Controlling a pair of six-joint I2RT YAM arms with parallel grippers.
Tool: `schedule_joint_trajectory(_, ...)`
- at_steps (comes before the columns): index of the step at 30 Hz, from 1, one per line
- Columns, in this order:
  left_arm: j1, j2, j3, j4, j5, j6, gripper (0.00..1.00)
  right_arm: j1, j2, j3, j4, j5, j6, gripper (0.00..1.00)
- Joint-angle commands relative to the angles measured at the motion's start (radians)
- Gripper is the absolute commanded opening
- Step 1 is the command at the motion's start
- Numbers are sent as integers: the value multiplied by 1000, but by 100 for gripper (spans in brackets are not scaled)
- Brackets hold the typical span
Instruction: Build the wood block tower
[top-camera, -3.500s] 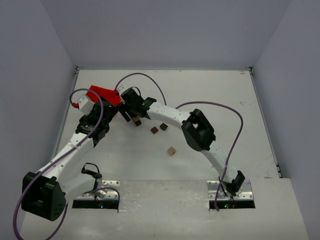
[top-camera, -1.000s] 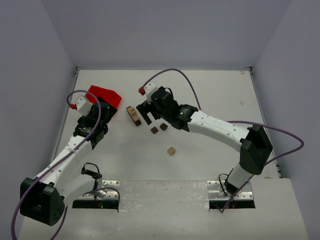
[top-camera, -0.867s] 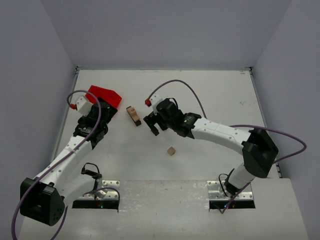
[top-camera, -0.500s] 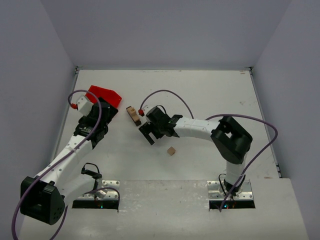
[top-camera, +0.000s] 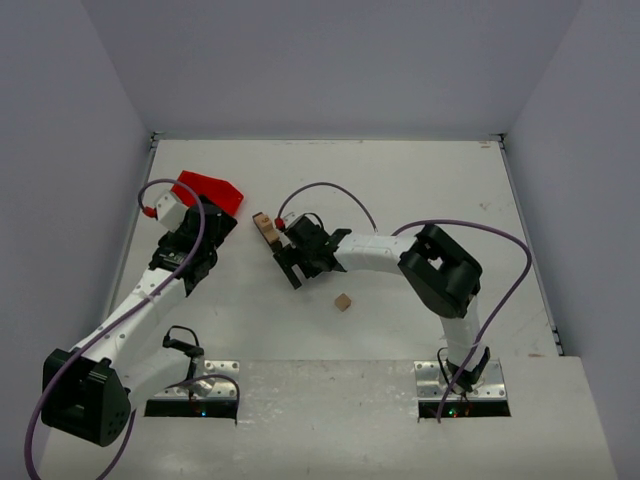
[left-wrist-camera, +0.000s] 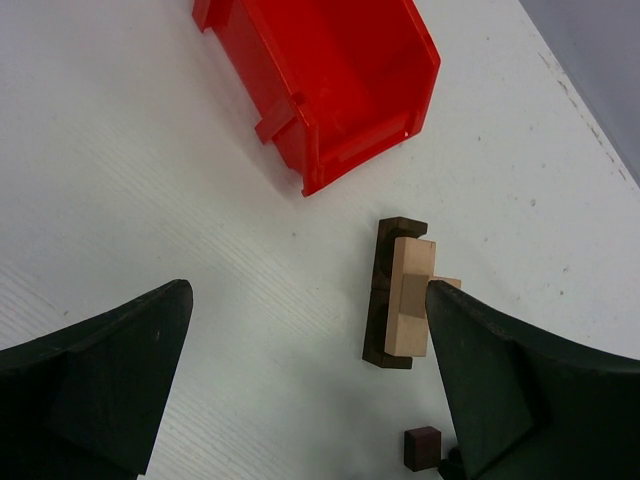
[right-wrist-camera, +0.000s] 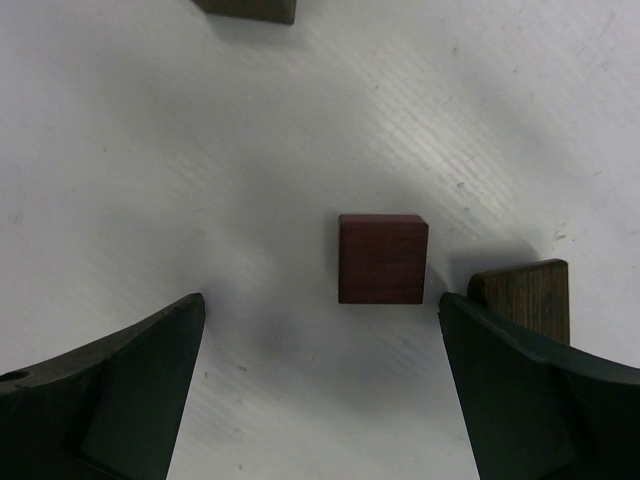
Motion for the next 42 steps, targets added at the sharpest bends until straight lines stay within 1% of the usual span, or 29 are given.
schedule_joint_trajectory(1,8,5,21,17,-1,11,100,-9,10,46,12,64,47,96)
schedule_joint_trajectory(3,8,11,23,19,-1,12,100,-8,13,54,12,82,44,92)
schedule_joint_trajectory(4,8,11,21,19,1,14,100,-9,14,54,11,82,44,92)
schedule_joint_trajectory(8,8,18,24,23,9,17,100,-10,28,77,10,103,25,73)
schedule_joint_trajectory(14,8,25,24,32,21,21,100,-11,30,88,8,126,3,58)
schedule_joint_trajectory(18,8,23,23,33,24,23,100,-11,33,96,10,137,-7,46)
schedule_joint_trajectory(19,8,23,24,34,24,23,100,-11,34,98,10,137,-9,45)
schedule_joint_trajectory(25,8,17,21,34,31,24,100,-12,34,113,10,138,-20,28)
schedule_joint_trajectory(29,8,17,20,34,30,23,100,-11,26,137,4,135,-37,19)
schedule_joint_trajectory(31,8,12,21,34,31,25,100,-12,20,154,-9,131,-46,17)
schedule_joint_trajectory(35,8,1,15,34,27,23,100,-11,-13,185,-8,107,-79,17)
schedule_joint_trajectory(39,8,-4,14,34,25,22,100,-11,-29,261,-31,89,-109,17)
schedule_joint_trajectory(42,8,-2,15,33,24,22,100,-11,-10,336,-67,44,-116,17)
